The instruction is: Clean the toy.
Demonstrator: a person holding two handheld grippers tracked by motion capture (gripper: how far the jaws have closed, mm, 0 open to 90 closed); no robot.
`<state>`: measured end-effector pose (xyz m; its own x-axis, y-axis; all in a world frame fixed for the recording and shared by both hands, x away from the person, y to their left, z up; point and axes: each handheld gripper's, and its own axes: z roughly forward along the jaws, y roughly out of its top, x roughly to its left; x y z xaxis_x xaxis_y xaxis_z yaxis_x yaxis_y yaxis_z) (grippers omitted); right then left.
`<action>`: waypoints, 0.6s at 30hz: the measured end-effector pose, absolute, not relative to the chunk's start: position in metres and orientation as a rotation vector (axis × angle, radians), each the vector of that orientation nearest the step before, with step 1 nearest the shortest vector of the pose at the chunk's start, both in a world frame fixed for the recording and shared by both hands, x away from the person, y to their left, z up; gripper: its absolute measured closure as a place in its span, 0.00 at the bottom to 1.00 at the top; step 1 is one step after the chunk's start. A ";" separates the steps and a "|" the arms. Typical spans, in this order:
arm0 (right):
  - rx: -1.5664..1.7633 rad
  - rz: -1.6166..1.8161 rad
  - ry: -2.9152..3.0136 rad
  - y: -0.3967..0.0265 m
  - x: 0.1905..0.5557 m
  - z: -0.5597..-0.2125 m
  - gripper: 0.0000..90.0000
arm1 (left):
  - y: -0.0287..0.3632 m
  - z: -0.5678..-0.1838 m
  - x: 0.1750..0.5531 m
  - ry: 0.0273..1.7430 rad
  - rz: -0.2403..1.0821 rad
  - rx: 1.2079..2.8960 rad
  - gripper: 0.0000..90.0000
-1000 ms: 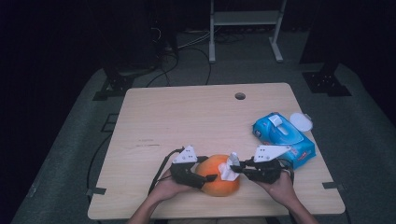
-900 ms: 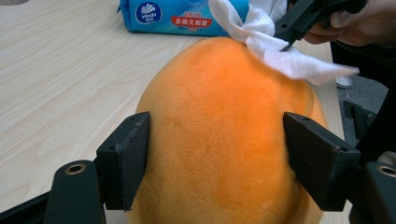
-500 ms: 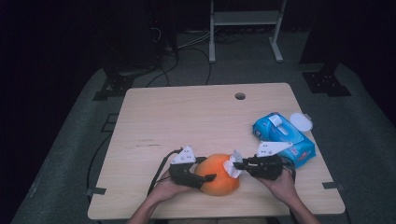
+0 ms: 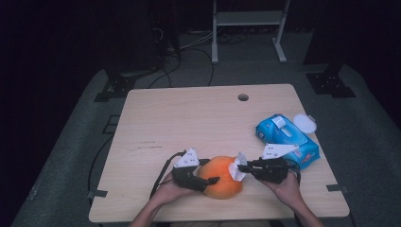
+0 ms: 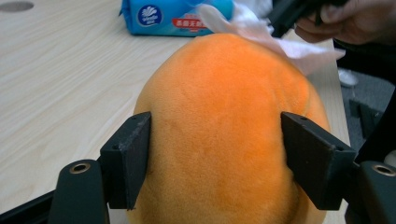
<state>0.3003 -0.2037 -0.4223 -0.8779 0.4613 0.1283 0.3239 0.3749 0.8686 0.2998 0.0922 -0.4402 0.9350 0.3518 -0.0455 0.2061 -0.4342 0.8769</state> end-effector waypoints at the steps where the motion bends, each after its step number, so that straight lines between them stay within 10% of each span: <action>1: 0.713 1.537 2.478 -0.202 0.301 -0.420 0.89 | 0.091 -0.440 0.299 0.386 0.182 2.039 0.31; 18: 0.777 1.485 2.500 -0.207 0.299 -0.425 0.89 | 0.088 -0.439 0.299 0.403 0.192 2.039 0.30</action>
